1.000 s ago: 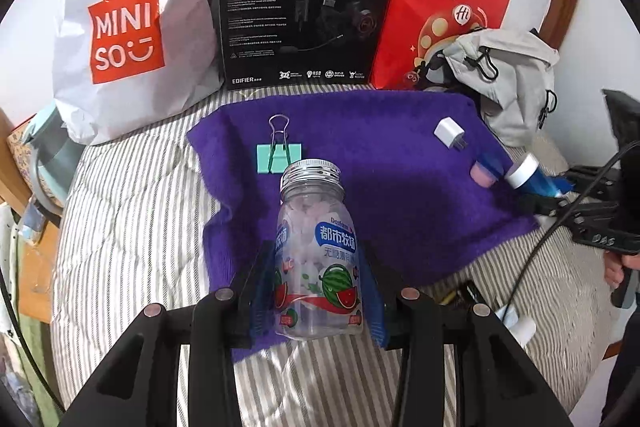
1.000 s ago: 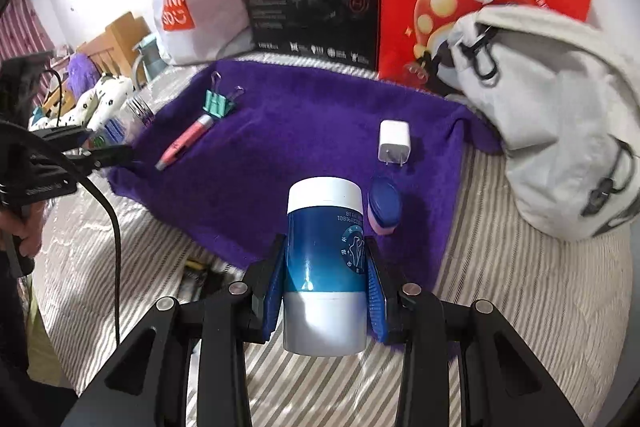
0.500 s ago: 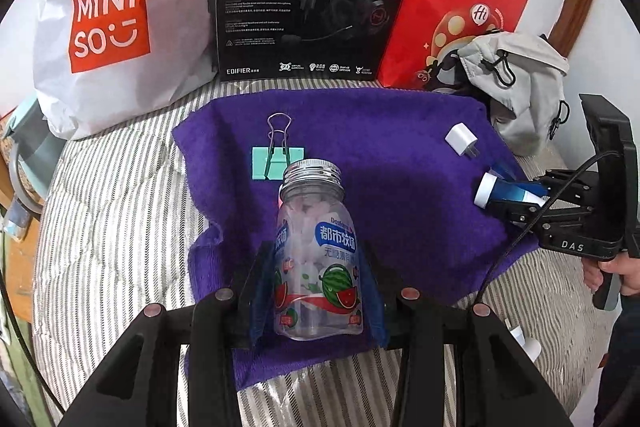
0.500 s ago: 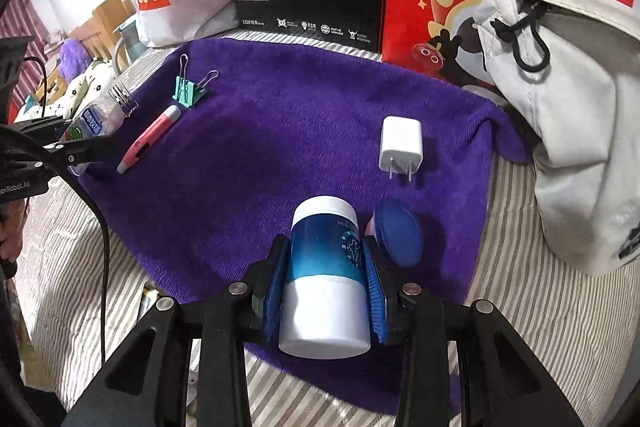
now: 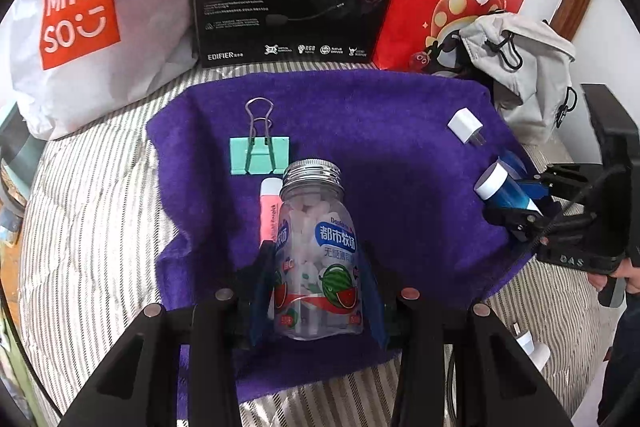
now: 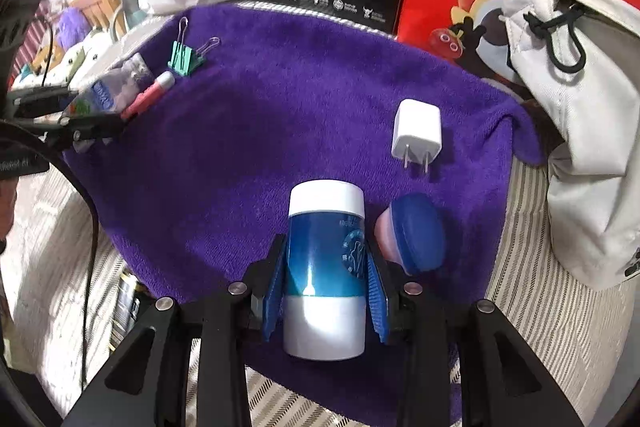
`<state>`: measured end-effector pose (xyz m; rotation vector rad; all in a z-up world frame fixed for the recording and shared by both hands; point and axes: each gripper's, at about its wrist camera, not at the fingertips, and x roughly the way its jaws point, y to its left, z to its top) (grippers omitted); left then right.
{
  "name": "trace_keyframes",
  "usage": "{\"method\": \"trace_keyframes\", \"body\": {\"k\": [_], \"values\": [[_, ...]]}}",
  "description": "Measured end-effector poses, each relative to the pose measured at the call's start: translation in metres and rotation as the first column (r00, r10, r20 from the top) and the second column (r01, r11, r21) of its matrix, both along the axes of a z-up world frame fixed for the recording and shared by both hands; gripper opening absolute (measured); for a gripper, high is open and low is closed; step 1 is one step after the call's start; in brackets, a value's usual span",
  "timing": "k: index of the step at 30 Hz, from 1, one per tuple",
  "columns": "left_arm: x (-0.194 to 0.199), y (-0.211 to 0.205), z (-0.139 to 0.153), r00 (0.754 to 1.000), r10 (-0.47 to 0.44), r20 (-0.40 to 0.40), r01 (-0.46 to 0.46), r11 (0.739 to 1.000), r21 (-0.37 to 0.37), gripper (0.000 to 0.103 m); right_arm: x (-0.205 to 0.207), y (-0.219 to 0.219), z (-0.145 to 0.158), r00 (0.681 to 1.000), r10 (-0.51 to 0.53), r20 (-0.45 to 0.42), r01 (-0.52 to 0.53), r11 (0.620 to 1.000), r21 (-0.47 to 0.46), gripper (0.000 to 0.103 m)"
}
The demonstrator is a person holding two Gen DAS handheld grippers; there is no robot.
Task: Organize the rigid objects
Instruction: 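Carry jar onto towel with left tool while right tool carries cylinder there, then open both tools to release the jar and cylinder on the towel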
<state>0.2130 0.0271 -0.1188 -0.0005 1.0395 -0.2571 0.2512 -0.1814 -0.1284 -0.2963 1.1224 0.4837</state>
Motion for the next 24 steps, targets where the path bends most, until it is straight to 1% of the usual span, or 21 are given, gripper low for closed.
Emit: {"method": "trace_keyframes", "body": {"k": [3, 7, 12, 14, 16, 20, 21, 23, 24], "values": [[0.007, -0.007, -0.007, 1.000, -0.011, -0.011, 0.011, 1.000, 0.019, 0.038, -0.004, -0.005, 0.002, 1.000, -0.008, -0.017, 0.008, 1.000, 0.016, 0.040], [0.012, -0.018, -0.008, 1.000, -0.026, 0.001, 0.026, 0.997, 0.076, 0.038, -0.011, -0.013, 0.010, 1.000, -0.030, -0.008, 0.031, 0.999, 0.024, 0.040], [0.015, -0.033, -0.011, 0.998, -0.061, 0.009, 0.059, 0.987, 0.150, 0.038, -0.026, -0.024, 0.031, 0.997, -0.072, 0.029, 0.070, 0.996, 0.059, 0.041], [0.017, -0.041, -0.017, 0.997, -0.081, -0.013, 0.082, 0.981, 0.174, 0.039, -0.032, -0.029, 0.039, 0.995, -0.087, 0.044, 0.084, 0.994, 0.077, 0.043], [0.019, -0.045, -0.022, 0.996, -0.088, -0.013, 0.089, 0.975, 0.203, 0.039, -0.038, -0.033, 0.047, 0.993, -0.104, 0.055, 0.098, 0.991, 0.096, 0.047], [0.018, -0.043, -0.022, 0.996, -0.083, -0.016, 0.084, 0.977, 0.195, 0.039, -0.053, -0.044, 0.059, 0.989, -0.130, 0.068, 0.121, 0.985, 0.126, 0.048], [0.018, -0.042, -0.022, 0.997, -0.079, -0.018, 0.081, 0.978, 0.191, 0.041, -0.055, -0.046, 0.061, 0.988, -0.134, 0.070, 0.124, 0.983, 0.134, 0.048], [0.018, -0.043, -0.022, 0.997, -0.069, -0.018, 0.071, 0.978, 0.197, 0.046, -0.063, -0.050, 0.063, 0.987, -0.142, 0.070, 0.131, 0.980, 0.149, 0.049], [0.016, -0.041, -0.023, 0.998, -0.060, -0.019, 0.063, 0.978, 0.200, 0.053, -0.065, -0.052, 0.062, 0.987, -0.147, 0.069, 0.135, 0.979, 0.153, 0.050]]}}
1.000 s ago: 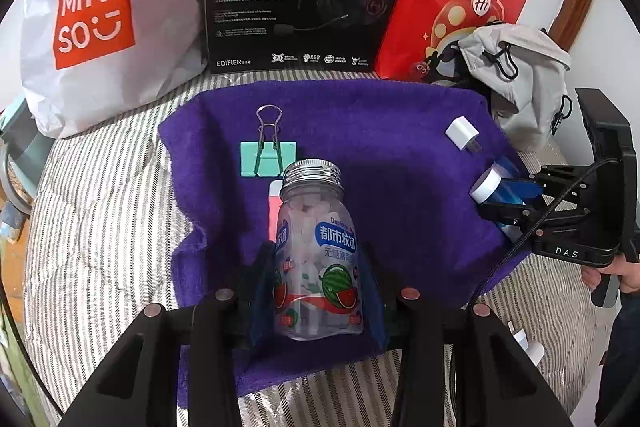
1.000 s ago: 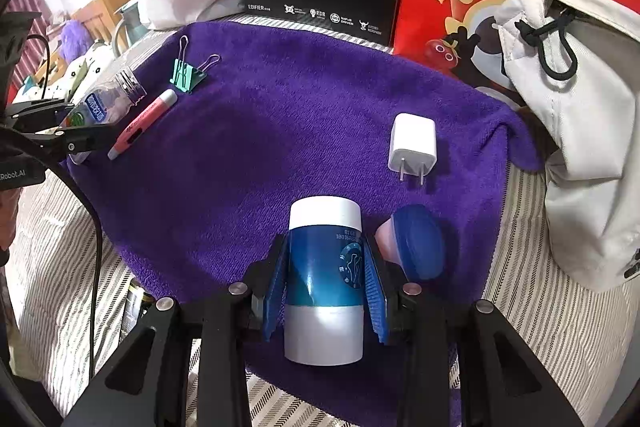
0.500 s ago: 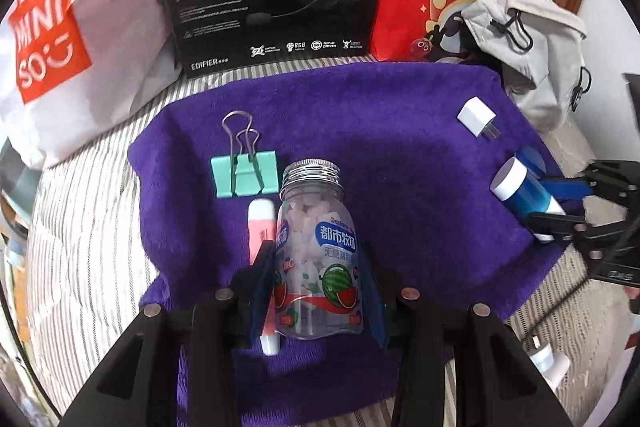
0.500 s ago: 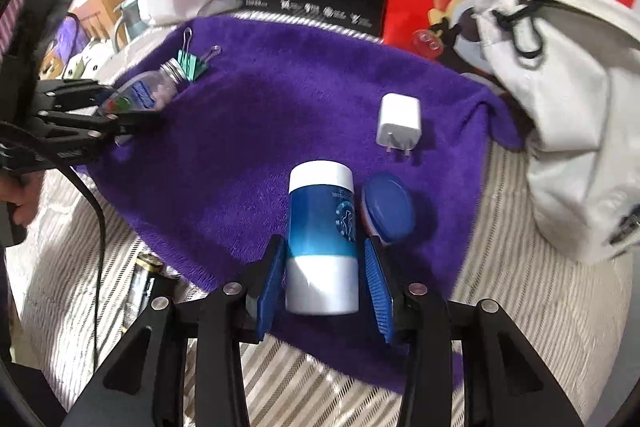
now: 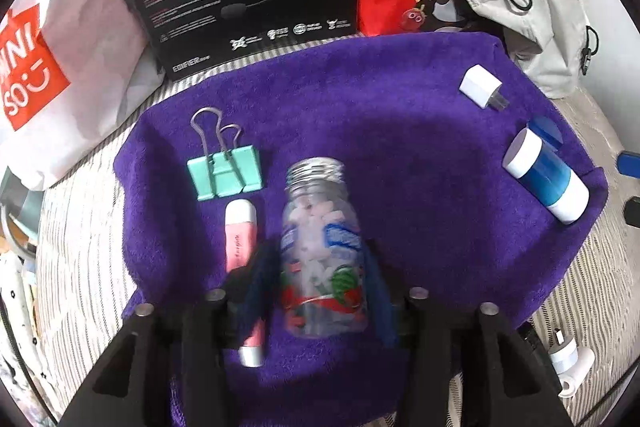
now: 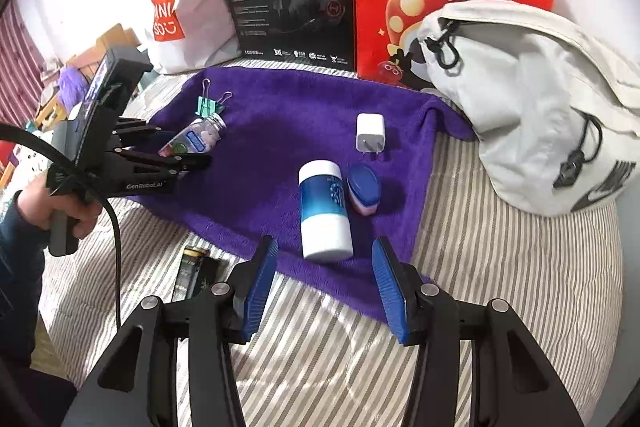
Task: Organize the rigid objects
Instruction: 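Open both tools to release the jar and cylinder on the towel, then grasp Grand Reserve box with left tool while right tool grasps white bottle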
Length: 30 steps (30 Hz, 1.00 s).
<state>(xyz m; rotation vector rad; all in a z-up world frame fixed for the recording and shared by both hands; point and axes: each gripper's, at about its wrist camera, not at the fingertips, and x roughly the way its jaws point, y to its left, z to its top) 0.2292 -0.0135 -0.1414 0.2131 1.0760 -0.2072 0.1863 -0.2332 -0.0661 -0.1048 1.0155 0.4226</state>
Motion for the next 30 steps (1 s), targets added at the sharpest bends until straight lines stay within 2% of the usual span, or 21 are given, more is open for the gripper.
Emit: {"method": "trace_keyframes", "body": {"k": [1, 3, 6, 9, 14, 17, 23, 30], "values": [[-0.001, 0.003, -0.001, 1.000, 0.014, -0.007, -0.014, 1.000, 0.000, 0.061, -0.002, -0.002, -0.001, 1.000, -0.006, -0.003, 0.006, 1.000, 0.002, 0.050], [-0.004, 0.006, -0.002, 0.999, 0.023, -0.026, -0.023, 1.000, -0.014, 0.064, -0.007, -0.006, -0.004, 1.000, -0.015, -0.013, 0.015, 1.000, 0.007, 0.050], [-0.011, 0.008, -0.002, 0.999, 0.020, -0.042, -0.021, 0.999, -0.025, 0.064, -0.013, -0.011, -0.010, 0.999, -0.028, -0.035, 0.028, 1.000, 0.009, 0.050], [-0.018, 0.004, 0.002, 0.999, 0.035, -0.035, -0.035, 0.999, 0.006, 0.064, -0.021, -0.016, -0.013, 0.998, -0.037, -0.044, 0.037, 0.999, 0.015, 0.050], [-0.053, -0.008, 0.033, 0.999, 0.034, 0.017, -0.033, 0.999, -0.023, 0.064, -0.038, -0.025, -0.008, 0.998, -0.053, -0.037, 0.054, 0.998, 0.038, 0.050], [-0.076, -0.021, 0.040, 0.999, 0.031, 0.024, -0.031, 0.999, -0.032, 0.064, -0.049, -0.032, -0.005, 0.997, -0.063, -0.035, 0.064, 0.997, 0.053, 0.051], [-0.106, -0.049, 0.019, 0.999, 0.018, -0.048, -0.022, 0.996, -0.084, 0.064, -0.071, -0.044, -0.008, 0.996, -0.075, -0.050, 0.077, 0.996, 0.050, 0.052], [-0.110, -0.071, 0.000, 0.997, 0.023, -0.075, -0.027, 0.998, -0.060, 0.066, -0.092, -0.058, -0.010, 0.993, -0.099, -0.068, 0.103, 0.993, 0.060, 0.052]]}}
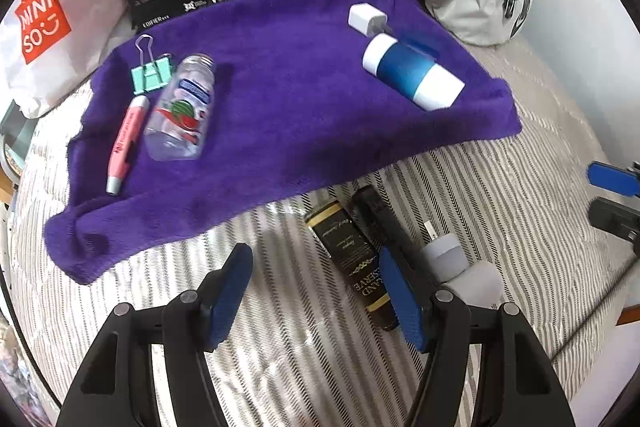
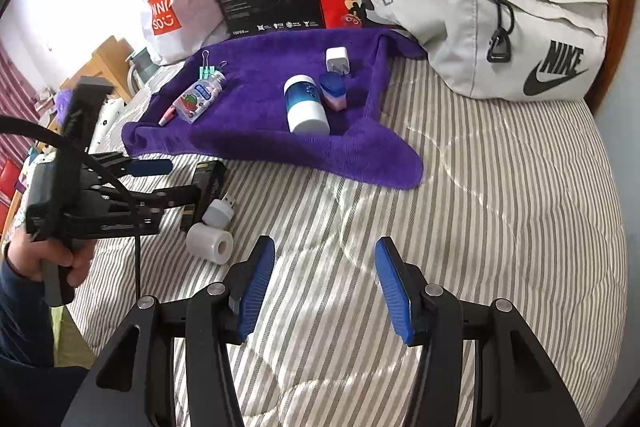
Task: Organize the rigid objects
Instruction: 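Grasp Grand Reserve box with left tool while right tool grasps white bottle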
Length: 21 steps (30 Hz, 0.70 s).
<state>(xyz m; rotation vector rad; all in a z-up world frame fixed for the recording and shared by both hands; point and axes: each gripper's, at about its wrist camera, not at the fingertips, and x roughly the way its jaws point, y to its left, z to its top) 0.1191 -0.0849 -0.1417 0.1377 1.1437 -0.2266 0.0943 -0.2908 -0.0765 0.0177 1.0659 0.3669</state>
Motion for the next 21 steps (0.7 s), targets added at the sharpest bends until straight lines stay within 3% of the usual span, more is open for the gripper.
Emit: {"method": "trace_keyframes", "body": {"k": [5, 10, 15, 17, 19, 21], "values": [[0.003, -0.004, -0.009, 1.000, 0.013, -0.015, -0.012, 0.999, 0.041, 0.066, -0.005, 0.003, 0.001, 1.000, 0.013, -0.001, -0.013, 1.000, -0.001, 0.052], [-0.009, 0.012, -0.006, 1.000, 0.010, 0.028, -0.012, 0.996, 0.092, 0.067, -0.008, 0.006, -0.001, 1.000, 0.031, -0.005, -0.031, 0.999, -0.007, 0.053], [-0.007, 0.022, -0.007, 1.000, 0.009, 0.026, -0.010, 0.999, 0.045, 0.063, -0.005, 0.009, -0.012, 0.999, 0.036, -0.031, -0.036, 0.999, -0.007, 0.053], [-0.008, 0.019, -0.006, 0.999, -0.019, 0.038, 0.017, 0.999, 0.029, 0.049, -0.005, 0.011, -0.014, 0.998, 0.043, -0.035, -0.043, 0.999, -0.009, 0.053], [-0.011, 0.014, -0.005, 0.997, -0.053, 0.050, 0.052, 0.999, 0.017, 0.028, -0.005, 0.012, -0.016, 0.998, 0.047, -0.039, -0.048, 0.999, -0.011, 0.053], [-0.014, 0.007, -0.004, 0.996, -0.071, 0.057, 0.069, 0.997, 0.025, 0.023, -0.004, 0.012, -0.019, 0.998, 0.043, -0.044, -0.043, 0.999, -0.011, 0.053]]}}
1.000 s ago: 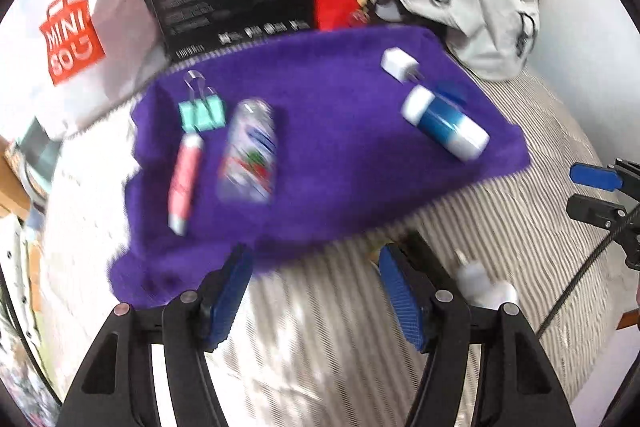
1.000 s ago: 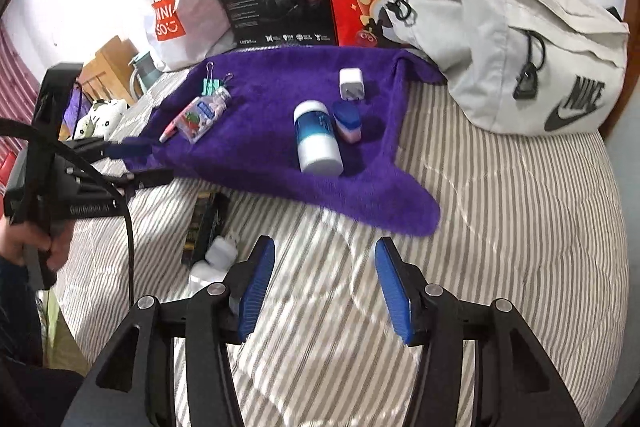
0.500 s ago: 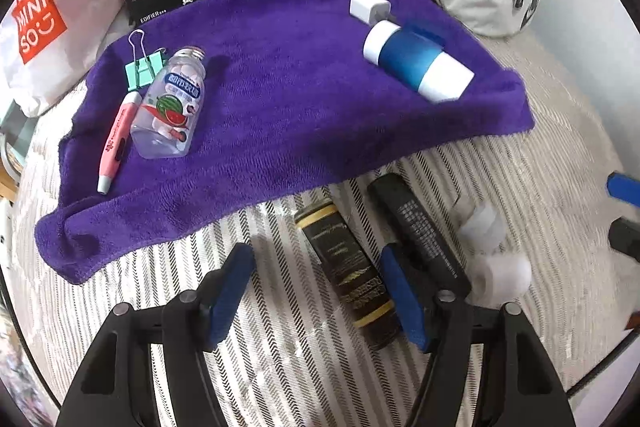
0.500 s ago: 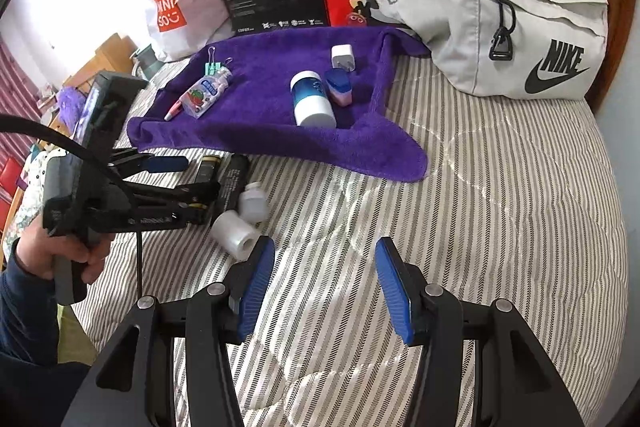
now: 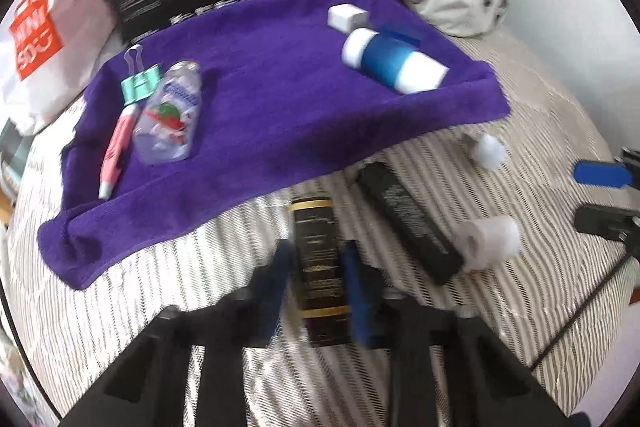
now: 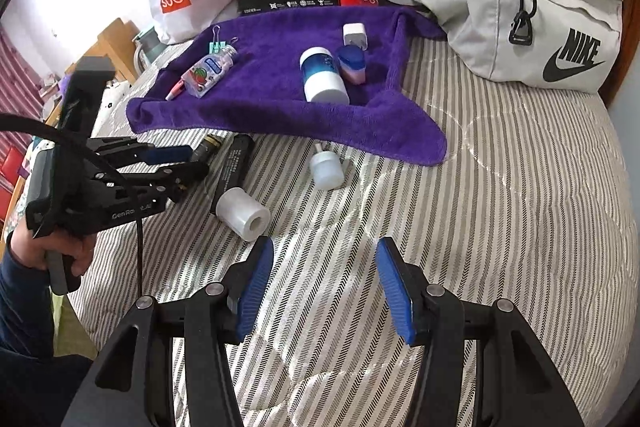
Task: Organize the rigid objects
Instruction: 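Grasp Grand Reserve box with left tool while right tool grasps white bottle, then carry box onto towel with left tool while right tool carries white bottle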
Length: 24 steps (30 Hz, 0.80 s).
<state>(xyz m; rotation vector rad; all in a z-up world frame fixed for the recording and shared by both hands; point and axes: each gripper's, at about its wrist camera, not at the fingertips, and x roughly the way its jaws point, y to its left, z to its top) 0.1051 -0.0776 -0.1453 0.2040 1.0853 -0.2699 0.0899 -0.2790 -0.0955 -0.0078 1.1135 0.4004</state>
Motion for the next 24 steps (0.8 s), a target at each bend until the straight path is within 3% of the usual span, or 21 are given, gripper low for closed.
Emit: {"method": "trace_keyframes", "body": {"k": [10, 14, 15, 16, 17, 19, 24], "values": [[-0.005, 0.015, 0.003, 1.000, 0.028, -0.014, -0.028, 0.999, -0.021, 0.022, 0.022, 0.017, -0.009, 1.000, 0.000, 0.030, -0.001, 0.999, 0.033, 0.053], [-0.007, 0.021, 0.003, 0.999, 0.036, -0.021, -0.037, 0.999, -0.034, 0.022, 0.037, 0.037, -0.018, 0.997, 0.044, 0.065, -0.043, 0.999, -0.020, 0.053], [-0.007, 0.021, 0.002, 0.999, 0.033, -0.020, -0.033, 0.999, -0.032, 0.022, 0.041, 0.039, -0.022, 0.997, 0.044, 0.069, -0.041, 0.999, -0.034, 0.048], [-0.008, 0.020, 0.002, 0.999, 0.031, -0.019, -0.032, 0.999, -0.029, 0.022, 0.045, 0.041, -0.026, 0.997, 0.035, 0.074, -0.031, 0.998, -0.047, 0.033], [-0.008, 0.020, 0.003, 0.999, 0.031, -0.019, -0.031, 0.999, -0.028, 0.022, 0.048, 0.042, -0.031, 0.997, 0.033, 0.066, -0.029, 0.998, -0.054, 0.027], [-0.008, 0.019, 0.002, 0.999, 0.031, -0.018, -0.031, 0.999, -0.025, 0.023, 0.052, 0.044, -0.039, 0.998, 0.042, 0.043, -0.040, 0.998, -0.057, 0.024], [-0.008, 0.019, 0.003, 0.999, 0.029, -0.018, -0.030, 0.999, -0.024, 0.023, 0.050, 0.047, -0.040, 0.996, 0.048, 0.079, -0.042, 0.997, -0.072, 0.024]]}}
